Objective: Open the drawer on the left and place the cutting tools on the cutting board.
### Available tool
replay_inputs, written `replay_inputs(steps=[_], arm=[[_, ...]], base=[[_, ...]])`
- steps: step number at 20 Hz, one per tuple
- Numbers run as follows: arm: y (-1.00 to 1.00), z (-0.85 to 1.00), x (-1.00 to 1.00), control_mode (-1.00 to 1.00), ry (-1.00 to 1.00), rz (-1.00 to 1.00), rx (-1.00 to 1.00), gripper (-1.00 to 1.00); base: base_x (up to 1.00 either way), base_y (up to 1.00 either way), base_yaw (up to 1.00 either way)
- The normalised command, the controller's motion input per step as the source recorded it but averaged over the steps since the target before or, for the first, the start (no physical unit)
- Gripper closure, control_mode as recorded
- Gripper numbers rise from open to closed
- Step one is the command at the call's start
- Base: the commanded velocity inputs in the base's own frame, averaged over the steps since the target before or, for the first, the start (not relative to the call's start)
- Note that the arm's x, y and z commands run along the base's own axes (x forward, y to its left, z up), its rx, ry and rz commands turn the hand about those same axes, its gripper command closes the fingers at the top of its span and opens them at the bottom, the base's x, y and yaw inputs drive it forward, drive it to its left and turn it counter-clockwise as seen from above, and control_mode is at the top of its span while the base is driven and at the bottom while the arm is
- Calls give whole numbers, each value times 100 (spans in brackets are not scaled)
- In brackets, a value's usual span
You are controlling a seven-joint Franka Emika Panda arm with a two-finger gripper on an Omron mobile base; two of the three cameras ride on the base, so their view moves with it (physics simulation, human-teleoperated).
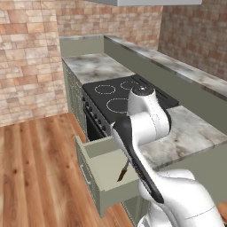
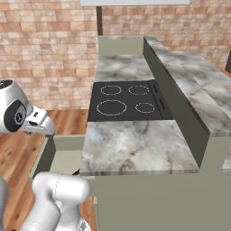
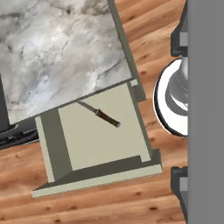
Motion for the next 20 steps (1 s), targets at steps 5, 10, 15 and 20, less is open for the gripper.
replay_inputs(steps=[5,10,15,20], arm=[[59,-50,60,-100,21,-25,0,-100],[22,-50,74,-100,24,-17,0,-100],[0,-48,64,-100,19,-11,0,-100],[-7,-44,25,-100,6,-5,0,-100]], base=[[0,0,0],[0,0,0],[0,0,0],[0,0,0]])
